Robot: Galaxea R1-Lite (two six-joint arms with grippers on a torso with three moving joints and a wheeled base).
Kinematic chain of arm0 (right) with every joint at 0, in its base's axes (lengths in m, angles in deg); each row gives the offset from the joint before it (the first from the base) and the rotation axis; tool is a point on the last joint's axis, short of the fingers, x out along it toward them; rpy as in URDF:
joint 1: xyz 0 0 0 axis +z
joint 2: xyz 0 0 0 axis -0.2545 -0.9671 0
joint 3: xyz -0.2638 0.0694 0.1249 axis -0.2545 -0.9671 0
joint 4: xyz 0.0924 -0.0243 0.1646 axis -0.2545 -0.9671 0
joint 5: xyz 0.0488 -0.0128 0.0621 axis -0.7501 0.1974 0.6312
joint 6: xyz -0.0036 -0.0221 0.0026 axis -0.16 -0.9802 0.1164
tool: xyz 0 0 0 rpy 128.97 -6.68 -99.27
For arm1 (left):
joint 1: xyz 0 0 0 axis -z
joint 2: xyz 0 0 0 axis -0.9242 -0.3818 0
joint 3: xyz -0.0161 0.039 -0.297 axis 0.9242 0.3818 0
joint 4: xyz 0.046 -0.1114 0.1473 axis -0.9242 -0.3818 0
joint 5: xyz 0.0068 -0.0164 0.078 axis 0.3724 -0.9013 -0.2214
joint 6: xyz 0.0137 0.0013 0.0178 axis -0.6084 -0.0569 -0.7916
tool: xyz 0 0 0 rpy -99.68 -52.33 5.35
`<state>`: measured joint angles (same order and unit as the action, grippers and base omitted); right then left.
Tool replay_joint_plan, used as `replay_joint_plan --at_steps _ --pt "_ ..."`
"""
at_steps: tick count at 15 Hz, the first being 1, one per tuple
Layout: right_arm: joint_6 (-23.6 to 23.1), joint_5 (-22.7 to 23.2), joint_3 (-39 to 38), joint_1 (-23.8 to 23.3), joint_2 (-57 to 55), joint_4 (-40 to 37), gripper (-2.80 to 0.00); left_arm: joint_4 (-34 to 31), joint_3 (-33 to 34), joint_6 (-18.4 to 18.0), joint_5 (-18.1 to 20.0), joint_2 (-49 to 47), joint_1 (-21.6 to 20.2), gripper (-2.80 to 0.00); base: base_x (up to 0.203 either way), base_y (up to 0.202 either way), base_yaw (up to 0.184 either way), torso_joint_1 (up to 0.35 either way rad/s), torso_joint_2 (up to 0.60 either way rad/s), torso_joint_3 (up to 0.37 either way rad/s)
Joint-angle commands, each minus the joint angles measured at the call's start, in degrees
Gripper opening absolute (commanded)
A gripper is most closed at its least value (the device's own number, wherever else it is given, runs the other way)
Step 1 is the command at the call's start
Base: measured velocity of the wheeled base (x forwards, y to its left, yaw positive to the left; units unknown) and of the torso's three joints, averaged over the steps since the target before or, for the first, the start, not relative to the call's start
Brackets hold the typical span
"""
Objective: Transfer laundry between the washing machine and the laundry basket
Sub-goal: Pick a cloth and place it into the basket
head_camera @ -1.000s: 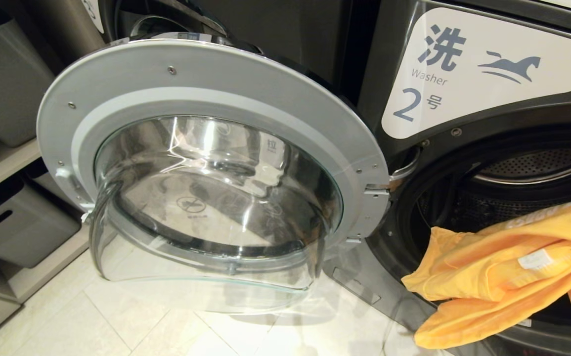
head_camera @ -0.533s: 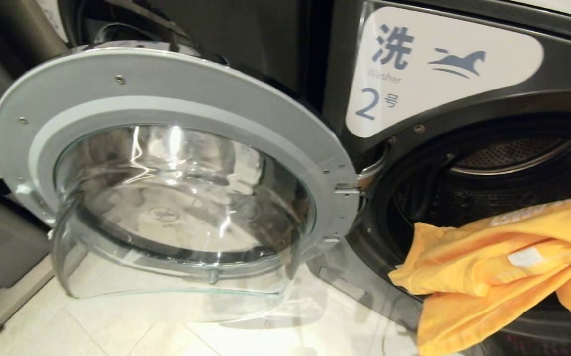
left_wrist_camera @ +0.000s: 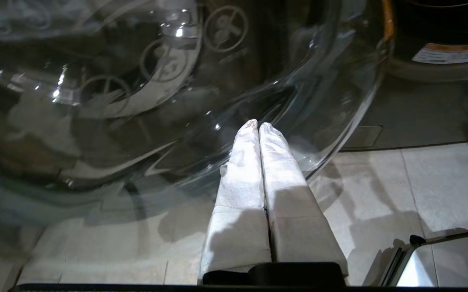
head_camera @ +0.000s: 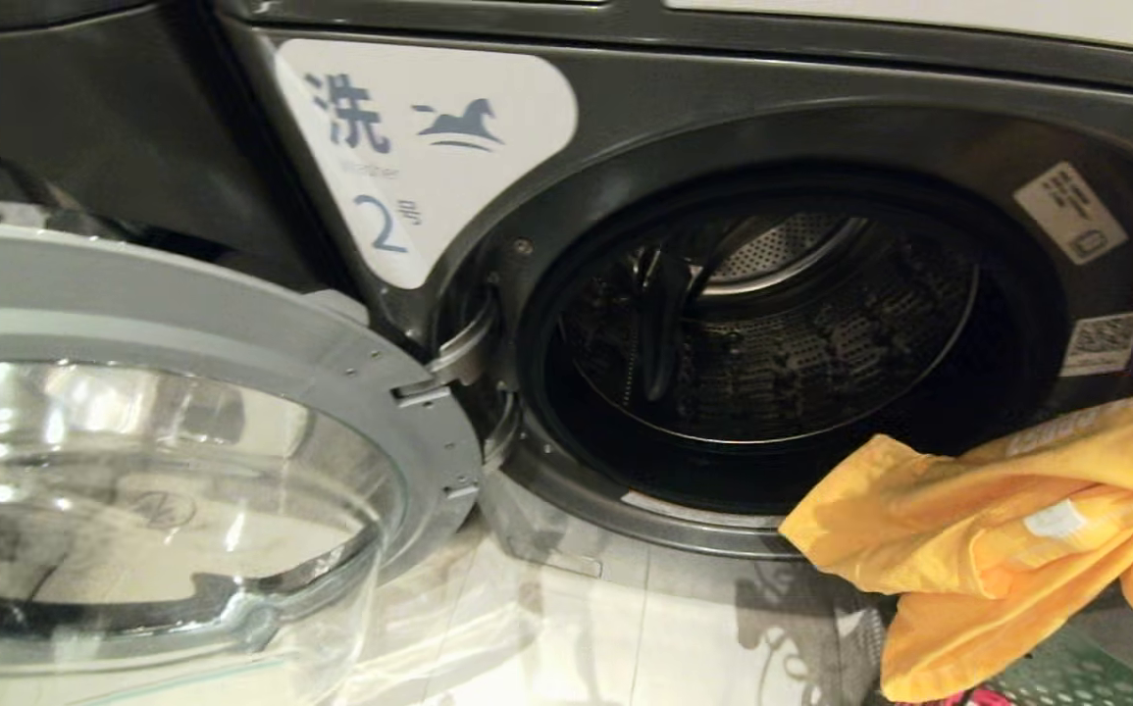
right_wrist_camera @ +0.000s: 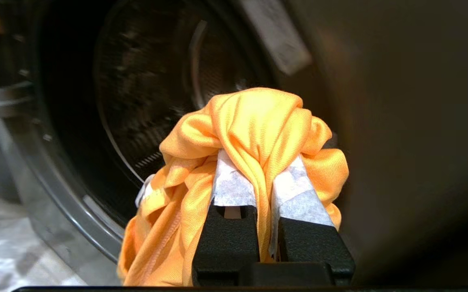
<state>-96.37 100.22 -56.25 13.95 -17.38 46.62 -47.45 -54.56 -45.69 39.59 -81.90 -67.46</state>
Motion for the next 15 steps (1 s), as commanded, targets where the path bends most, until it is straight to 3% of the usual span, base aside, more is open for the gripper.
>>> replay_joint_plan --at_steps 1,11,15 --pt "-0.16 0.14 -0.01 0.0 -0.22 0.36 -2.8 0.05 0.09 -0.08 0.01 0.0 0.0 -2.8 -0.001 0.009 -0.17 0.002 0.0 0.002" --pt "0.41 -0.65 -0.02 -1.49 -2.71 0.36 -2.8 0.05 0.09 -0.08 0.01 0.0 0.0 -2.8 -0.001 0.007 -0.166 0.002 0.0 0.003" --pt "0.66 -11.04 0.08 -1.44 -8.86 0.32 -2.8 0.06 0.09 -0.08 0.01 0.0 0.0 -2.8 0.0 0.001 -0.016 0.001 0.0 0.001"
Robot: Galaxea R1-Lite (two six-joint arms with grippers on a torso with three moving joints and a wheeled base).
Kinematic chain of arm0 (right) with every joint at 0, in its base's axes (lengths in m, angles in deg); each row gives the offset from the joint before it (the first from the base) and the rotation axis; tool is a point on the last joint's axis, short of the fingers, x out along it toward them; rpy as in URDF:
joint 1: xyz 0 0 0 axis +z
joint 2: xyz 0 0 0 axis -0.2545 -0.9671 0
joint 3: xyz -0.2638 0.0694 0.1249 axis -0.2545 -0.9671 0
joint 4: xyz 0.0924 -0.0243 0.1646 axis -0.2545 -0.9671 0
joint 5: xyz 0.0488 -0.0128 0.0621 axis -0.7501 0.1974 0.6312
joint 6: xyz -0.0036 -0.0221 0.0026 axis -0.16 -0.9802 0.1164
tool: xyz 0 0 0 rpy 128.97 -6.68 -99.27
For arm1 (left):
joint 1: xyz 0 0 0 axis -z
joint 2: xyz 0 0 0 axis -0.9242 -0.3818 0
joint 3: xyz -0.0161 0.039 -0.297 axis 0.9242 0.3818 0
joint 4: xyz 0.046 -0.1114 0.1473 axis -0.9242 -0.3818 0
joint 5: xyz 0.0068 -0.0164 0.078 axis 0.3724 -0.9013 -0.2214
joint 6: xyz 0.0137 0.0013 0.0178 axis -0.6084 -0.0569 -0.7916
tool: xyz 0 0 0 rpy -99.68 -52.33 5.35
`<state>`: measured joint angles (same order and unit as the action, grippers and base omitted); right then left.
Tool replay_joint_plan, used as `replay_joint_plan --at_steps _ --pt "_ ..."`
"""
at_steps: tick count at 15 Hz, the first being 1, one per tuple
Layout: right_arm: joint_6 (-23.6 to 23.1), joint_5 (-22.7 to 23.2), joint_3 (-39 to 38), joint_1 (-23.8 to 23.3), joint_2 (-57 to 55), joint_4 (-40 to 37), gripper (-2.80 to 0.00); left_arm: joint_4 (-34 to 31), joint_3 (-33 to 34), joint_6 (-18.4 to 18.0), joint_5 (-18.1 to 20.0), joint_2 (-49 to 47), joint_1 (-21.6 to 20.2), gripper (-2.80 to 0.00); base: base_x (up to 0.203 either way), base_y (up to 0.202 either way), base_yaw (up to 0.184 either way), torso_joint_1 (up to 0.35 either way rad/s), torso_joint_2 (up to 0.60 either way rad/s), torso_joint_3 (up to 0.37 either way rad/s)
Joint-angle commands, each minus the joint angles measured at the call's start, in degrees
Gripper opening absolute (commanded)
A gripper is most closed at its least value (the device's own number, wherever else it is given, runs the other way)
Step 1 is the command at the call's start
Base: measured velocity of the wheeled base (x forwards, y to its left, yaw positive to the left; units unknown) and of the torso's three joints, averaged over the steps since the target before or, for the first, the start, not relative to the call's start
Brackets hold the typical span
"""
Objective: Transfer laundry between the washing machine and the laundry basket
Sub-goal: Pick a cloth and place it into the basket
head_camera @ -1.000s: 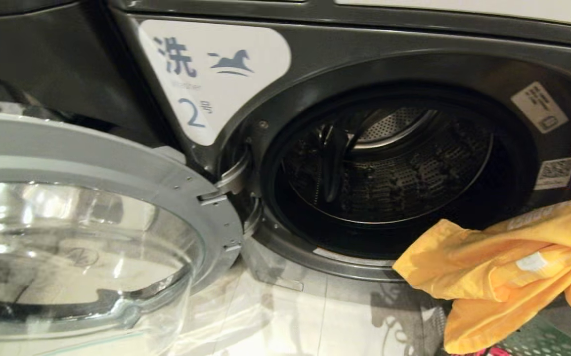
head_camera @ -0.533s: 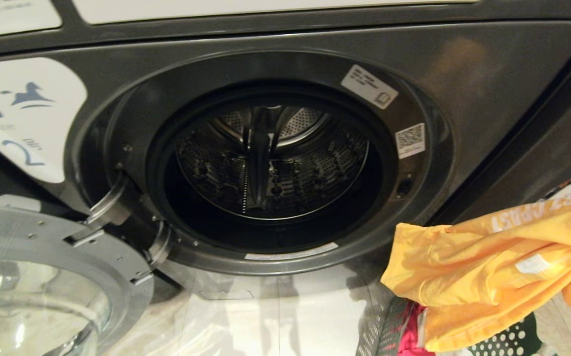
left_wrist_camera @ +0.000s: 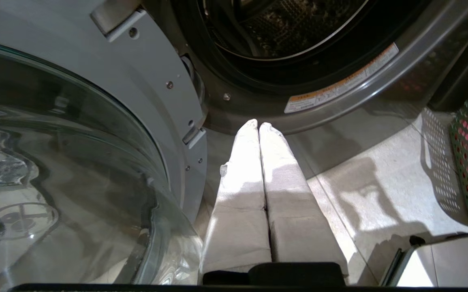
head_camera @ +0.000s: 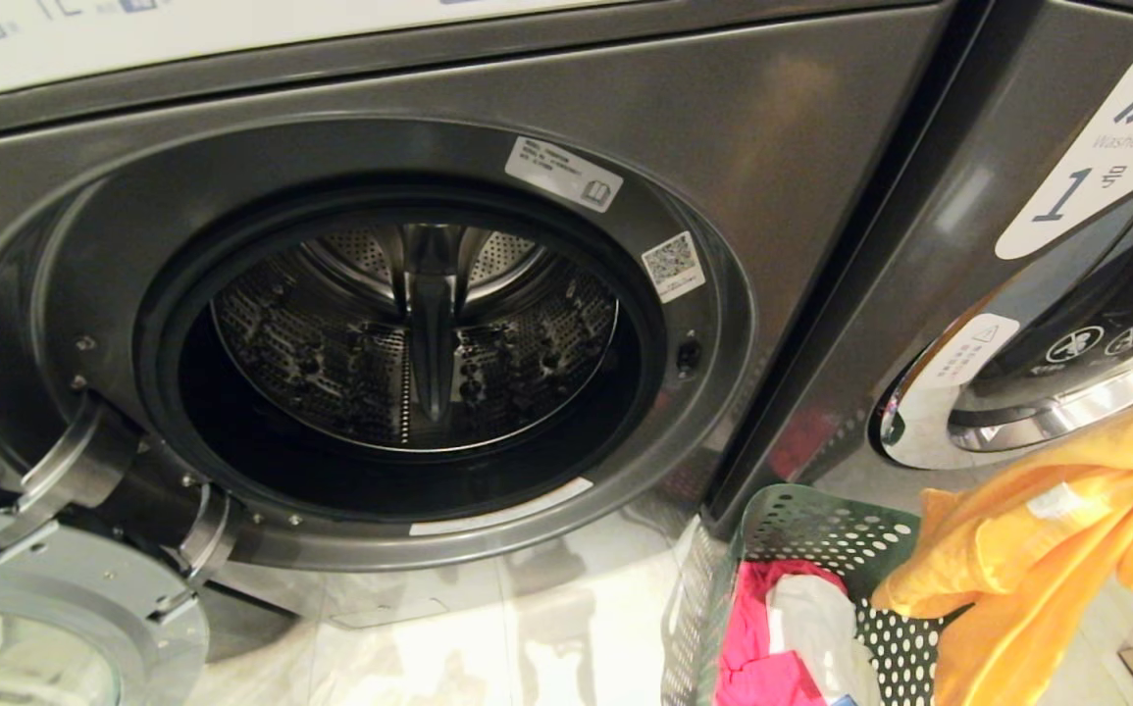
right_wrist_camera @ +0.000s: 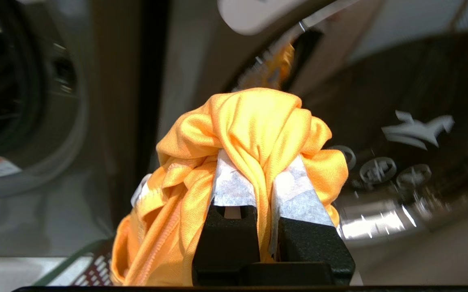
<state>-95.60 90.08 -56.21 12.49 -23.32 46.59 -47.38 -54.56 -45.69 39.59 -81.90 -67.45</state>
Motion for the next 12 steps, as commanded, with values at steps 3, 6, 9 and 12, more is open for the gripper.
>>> replay_joint_plan --at_steps 3,6,9,12 --pt "1.86 -2.94 0.13 0.31 -6.99 -2.97 -2.8 -0.03 0.09 -0.08 0.01 0.0 -0.02 -2.8 0.0 0.0 0.0 0.0 0.0 0.0" --pt "3.42 -3.0 0.13 0.32 -8.07 -7.86 -2.8 -0.03 0.09 -0.08 0.01 0.0 -0.02 -2.8 0.0 0.0 0.0 0.0 0.0 0.0" --pt "3.38 -2.73 0.05 0.73 -8.25 -7.97 0.0 -0.03 0.09 -0.08 0.01 0.0 -0.02 -2.8 0.0 0.0 0.0 0.0 0.0 0.0" --pt "3.38 -2.82 0.13 1.46 -8.06 -7.98 0.0 -0.03 0.09 -0.08 0.01 0.0 -0.02 -2.8 0.0 0.0 0.0 0.0 0.0 0.0"
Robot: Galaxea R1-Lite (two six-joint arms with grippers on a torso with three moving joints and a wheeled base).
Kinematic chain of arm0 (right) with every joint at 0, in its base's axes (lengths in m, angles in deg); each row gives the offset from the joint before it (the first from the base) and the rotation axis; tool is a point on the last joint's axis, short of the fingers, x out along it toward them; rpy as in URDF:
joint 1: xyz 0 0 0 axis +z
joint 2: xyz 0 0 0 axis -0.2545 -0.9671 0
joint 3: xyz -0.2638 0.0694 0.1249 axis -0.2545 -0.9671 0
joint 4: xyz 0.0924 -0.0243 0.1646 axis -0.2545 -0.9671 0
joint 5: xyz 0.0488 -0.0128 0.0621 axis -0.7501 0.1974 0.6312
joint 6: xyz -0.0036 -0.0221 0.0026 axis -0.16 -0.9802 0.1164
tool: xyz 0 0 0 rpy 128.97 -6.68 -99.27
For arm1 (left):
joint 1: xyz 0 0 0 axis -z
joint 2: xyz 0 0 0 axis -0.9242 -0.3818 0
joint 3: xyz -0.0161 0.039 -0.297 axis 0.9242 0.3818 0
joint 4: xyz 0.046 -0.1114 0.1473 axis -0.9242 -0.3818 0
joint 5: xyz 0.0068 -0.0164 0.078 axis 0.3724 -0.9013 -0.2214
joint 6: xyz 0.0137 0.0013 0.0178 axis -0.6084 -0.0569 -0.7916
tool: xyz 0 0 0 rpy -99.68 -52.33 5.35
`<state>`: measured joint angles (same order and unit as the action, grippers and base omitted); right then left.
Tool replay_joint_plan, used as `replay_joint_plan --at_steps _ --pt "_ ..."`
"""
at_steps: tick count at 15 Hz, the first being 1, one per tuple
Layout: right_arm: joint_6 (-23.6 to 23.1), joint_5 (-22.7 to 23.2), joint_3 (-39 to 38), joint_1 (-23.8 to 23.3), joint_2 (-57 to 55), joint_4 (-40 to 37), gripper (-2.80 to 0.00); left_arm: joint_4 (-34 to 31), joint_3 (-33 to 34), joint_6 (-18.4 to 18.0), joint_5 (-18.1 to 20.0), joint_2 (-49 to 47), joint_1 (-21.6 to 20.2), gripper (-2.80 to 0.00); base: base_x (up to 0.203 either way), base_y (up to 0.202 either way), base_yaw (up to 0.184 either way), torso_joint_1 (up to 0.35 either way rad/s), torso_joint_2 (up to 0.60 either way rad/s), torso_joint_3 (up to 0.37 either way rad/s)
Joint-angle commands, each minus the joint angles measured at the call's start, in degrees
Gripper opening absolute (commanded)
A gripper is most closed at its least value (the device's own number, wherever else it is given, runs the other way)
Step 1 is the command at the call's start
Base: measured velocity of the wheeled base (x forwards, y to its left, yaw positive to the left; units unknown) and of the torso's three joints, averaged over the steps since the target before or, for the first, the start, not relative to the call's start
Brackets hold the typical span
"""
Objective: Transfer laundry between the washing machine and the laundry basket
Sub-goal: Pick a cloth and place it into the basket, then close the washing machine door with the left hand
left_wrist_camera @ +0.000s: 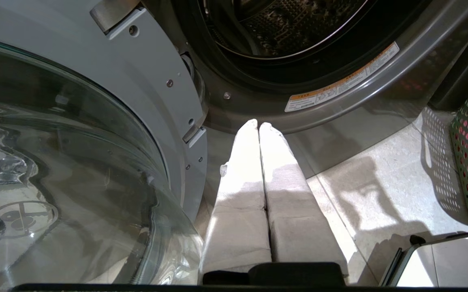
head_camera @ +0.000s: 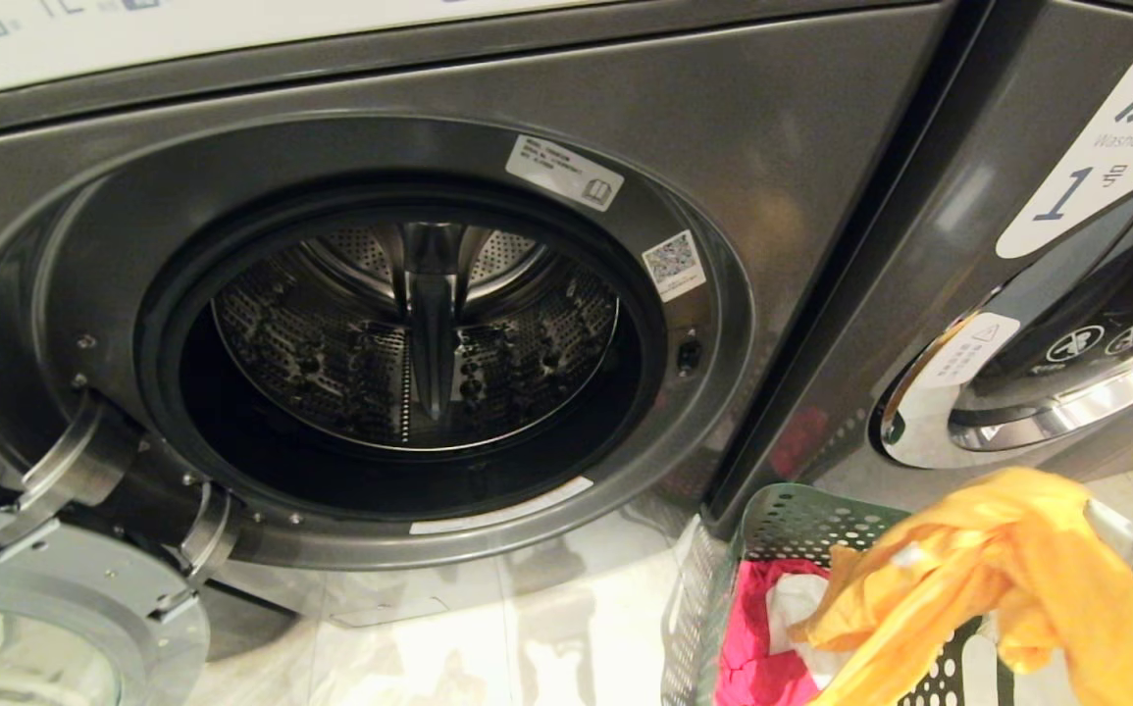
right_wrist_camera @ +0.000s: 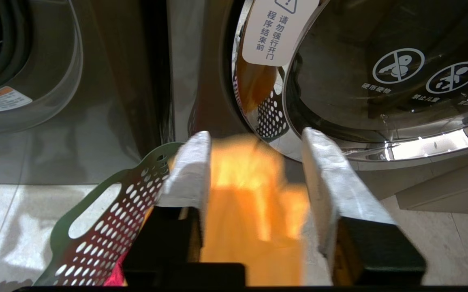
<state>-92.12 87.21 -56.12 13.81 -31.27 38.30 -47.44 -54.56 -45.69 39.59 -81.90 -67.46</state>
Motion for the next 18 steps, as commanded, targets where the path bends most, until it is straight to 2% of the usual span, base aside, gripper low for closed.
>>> replay_joint_plan --at_steps 1,9,10,15,18 --pt "-0.11 -0.03 0.05 0.14 0.05 0.32 0.0 0.04 0.09 -0.08 0.01 0.0 -0.01 -2.8 0.0 0.0 0.0 0.0 0.0 0.0" --pt "-0.02 0.04 0.05 0.32 1.38 0.75 0.0 0.12 0.09 -0.08 0.01 0.0 -0.01 -2.8 0.0 0.0 0.0 0.0 0.0 0.0" --pt "-0.02 -0.03 0.05 0.32 1.72 0.76 -2.8 0.12 0.09 -0.08 0.01 0.0 -0.01 -2.8 0.0 0.0 0.0 0.0 0.0 0.0" --pt "0.0 -0.53 0.05 0.32 2.43 0.36 -2.8 0.04 0.09 -0.08 0.01 0.0 -0.01 -2.8 0.0 0.0 0.0 0.0 0.0 0.0" --pt "3.2 -0.64 -2.5 0.11 5.29 -0.5 -2.8 0.04 0.09 -0.08 0.01 0.0 -0.01 -2.8 0.0 0.0 0.0 0.0 0.0 0.0"
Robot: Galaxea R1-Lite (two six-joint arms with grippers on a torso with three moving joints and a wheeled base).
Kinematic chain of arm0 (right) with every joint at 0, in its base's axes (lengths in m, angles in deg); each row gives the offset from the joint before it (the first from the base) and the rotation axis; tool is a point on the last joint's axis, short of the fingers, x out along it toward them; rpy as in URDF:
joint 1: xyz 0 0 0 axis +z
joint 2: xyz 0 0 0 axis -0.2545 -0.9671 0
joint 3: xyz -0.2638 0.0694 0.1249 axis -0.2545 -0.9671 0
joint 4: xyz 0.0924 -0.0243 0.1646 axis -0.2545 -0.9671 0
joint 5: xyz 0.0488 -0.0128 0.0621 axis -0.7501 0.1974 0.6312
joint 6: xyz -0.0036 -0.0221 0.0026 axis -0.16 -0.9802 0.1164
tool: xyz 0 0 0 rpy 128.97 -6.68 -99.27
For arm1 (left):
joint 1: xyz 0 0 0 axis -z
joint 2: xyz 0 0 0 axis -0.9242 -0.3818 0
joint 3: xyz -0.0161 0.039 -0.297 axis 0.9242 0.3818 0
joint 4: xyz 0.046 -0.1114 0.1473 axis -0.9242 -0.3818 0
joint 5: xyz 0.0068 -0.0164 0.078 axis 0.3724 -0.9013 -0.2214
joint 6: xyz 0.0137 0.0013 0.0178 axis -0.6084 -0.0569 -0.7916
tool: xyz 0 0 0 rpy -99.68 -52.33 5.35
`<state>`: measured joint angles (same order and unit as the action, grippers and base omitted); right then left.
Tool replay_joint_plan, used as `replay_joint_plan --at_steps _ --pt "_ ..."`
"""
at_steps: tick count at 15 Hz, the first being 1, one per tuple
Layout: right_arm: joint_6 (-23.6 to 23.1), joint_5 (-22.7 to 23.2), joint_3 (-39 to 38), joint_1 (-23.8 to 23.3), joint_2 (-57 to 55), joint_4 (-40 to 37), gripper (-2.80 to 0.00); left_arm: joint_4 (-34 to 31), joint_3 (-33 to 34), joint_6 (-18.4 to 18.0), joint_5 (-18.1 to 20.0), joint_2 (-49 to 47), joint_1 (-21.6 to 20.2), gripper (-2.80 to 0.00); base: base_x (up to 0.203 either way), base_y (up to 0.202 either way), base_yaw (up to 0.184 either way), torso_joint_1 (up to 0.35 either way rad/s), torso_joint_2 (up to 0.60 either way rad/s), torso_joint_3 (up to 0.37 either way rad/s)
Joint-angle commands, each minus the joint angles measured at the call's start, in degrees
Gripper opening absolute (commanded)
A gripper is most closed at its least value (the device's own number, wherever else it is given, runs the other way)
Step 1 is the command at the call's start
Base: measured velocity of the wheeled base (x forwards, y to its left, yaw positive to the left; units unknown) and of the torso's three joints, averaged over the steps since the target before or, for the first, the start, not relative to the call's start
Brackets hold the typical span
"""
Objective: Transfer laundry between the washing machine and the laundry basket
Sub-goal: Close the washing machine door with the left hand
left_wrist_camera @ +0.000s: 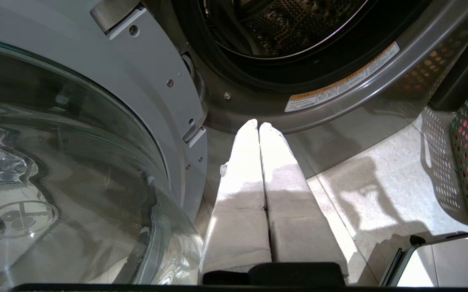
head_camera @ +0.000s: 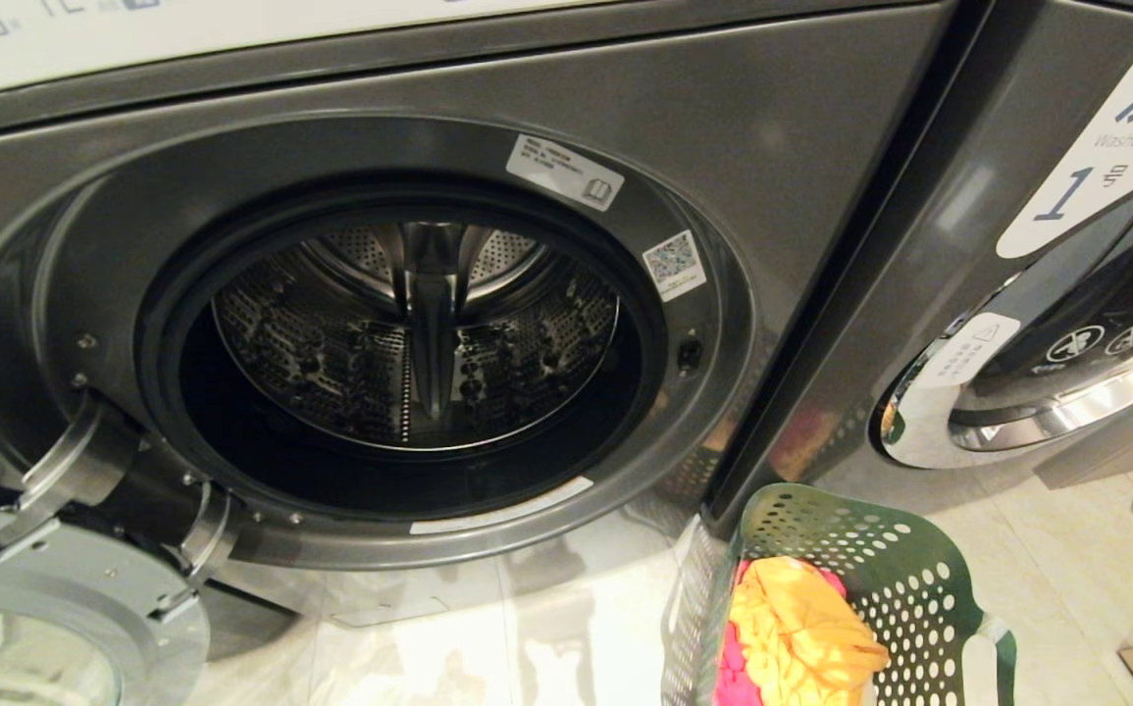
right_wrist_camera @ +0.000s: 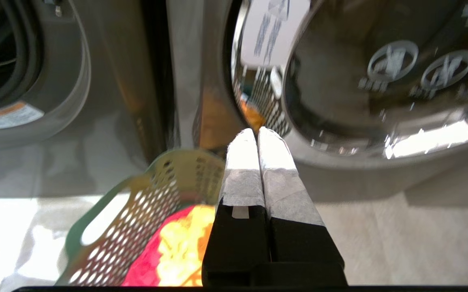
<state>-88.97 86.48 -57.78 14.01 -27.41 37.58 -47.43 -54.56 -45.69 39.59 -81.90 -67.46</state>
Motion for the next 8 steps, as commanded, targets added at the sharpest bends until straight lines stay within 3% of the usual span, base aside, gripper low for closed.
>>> replay_joint_plan --at_steps 1,3,8 --pt "0.41 -0.53 -3.52 -0.27 3.01 0.2 -2.8 0.02 0.09 -0.08 0.01 0.0 -0.01 -2.8 0.0 0.0 0.0 0.0 0.0 0.0" --pt "0.72 -3.98 -4.95 -0.37 9.4 -4.97 -2.8 0.02 0.09 -0.08 0.01 0.0 -0.01 -2.8 0.0 0.0 0.0 0.0 0.0 0.0" --pt "0.7 -7.61 -4.94 -0.41 33.63 -35.19 -2.8 0.02 0.09 -0.08 0.01 0.0 -0.01 -2.8 0.0 0.0 0.0 0.0 0.0 0.0"
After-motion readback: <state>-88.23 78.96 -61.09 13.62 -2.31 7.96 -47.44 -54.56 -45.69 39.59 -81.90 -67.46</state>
